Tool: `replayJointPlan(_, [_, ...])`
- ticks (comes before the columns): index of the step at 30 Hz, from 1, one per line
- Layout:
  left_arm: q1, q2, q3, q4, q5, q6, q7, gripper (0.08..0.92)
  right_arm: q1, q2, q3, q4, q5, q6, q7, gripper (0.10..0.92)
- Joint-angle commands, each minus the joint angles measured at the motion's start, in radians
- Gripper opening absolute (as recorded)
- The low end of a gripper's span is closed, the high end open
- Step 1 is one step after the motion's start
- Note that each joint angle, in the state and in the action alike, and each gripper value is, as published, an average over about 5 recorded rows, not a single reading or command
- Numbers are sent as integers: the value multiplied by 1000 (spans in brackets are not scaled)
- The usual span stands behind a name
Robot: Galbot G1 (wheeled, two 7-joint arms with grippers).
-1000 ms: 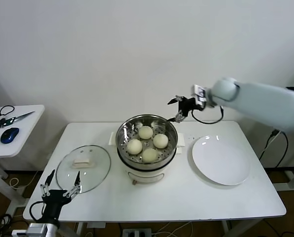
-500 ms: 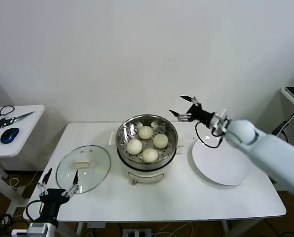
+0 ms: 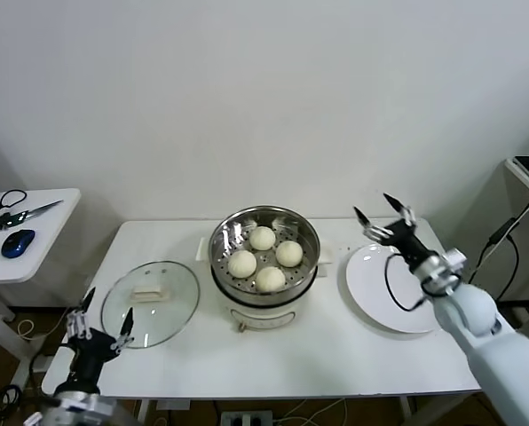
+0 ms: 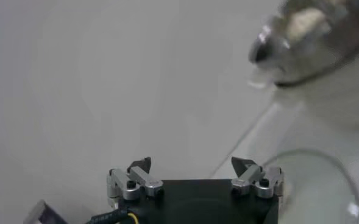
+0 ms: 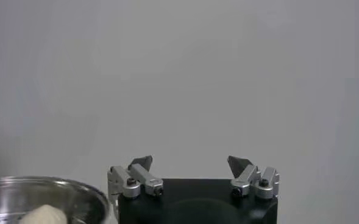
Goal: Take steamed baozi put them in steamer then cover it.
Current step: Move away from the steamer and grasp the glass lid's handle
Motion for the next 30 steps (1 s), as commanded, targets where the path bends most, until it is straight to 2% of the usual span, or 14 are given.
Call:
replayJointPlan(1, [-81,65,98,134,667,60,-3,823,-327,138,297,60,-104,-14,9,823])
replayJointPlan(9, [-259,52,187,397,654,50,-97,823,-349,172,298,42,-196,-38,-5,823])
replayJointPlan(20, [-475,33,212,689,670,39,-182,823,-349,195,295,37,-256,-41,-3,823])
replayJointPlan(30, [-560,33,212,795,673,45,-230,823,-341,212,295,20,-287,-37,-3,823])
